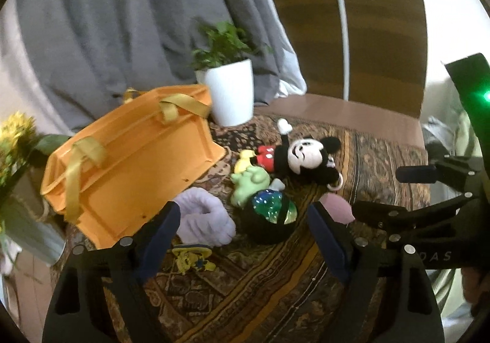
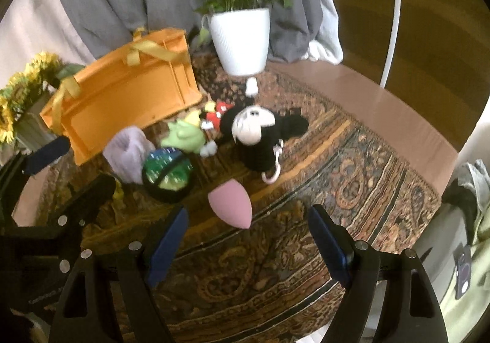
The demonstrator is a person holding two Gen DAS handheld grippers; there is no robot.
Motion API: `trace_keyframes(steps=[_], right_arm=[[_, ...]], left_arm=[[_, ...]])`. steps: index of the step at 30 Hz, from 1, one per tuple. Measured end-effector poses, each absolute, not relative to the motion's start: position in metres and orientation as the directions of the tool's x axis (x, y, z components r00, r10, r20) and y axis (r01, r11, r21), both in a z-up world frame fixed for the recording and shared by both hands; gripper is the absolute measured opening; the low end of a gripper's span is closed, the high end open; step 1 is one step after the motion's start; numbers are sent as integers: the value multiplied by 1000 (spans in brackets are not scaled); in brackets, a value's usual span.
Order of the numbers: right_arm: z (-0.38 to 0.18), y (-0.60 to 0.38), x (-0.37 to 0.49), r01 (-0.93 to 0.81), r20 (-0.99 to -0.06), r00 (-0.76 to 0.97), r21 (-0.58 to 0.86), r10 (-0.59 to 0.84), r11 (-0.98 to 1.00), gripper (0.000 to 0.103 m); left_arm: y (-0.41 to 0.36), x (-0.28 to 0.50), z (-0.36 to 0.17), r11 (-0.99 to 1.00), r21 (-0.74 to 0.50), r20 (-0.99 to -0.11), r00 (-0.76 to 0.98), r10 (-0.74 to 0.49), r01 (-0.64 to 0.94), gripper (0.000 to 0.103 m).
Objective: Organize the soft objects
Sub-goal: 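Withdraw both tools from the crate toward the remaining toys, then reach the left tool to the black-green ball while the right tool reaches the pink sponge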
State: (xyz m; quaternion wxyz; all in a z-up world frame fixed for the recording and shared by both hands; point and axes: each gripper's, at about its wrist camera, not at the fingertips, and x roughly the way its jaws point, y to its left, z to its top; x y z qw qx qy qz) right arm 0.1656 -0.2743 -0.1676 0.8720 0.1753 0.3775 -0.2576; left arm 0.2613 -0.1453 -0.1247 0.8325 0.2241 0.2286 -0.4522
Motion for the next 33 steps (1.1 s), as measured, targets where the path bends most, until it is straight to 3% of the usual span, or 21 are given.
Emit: trace_keyframes(steps=[13,33], right_arm=[[-199,-285,180,553,-764,581,117,-281,825,71],[-211,-299,201,440,-760,629,171,-167,881,55]], left_arm=[[-176,272,-157,319,239,-644,395,-655,917,80],[-194,284,-176,271,194,-681,328,-655,943,68]])
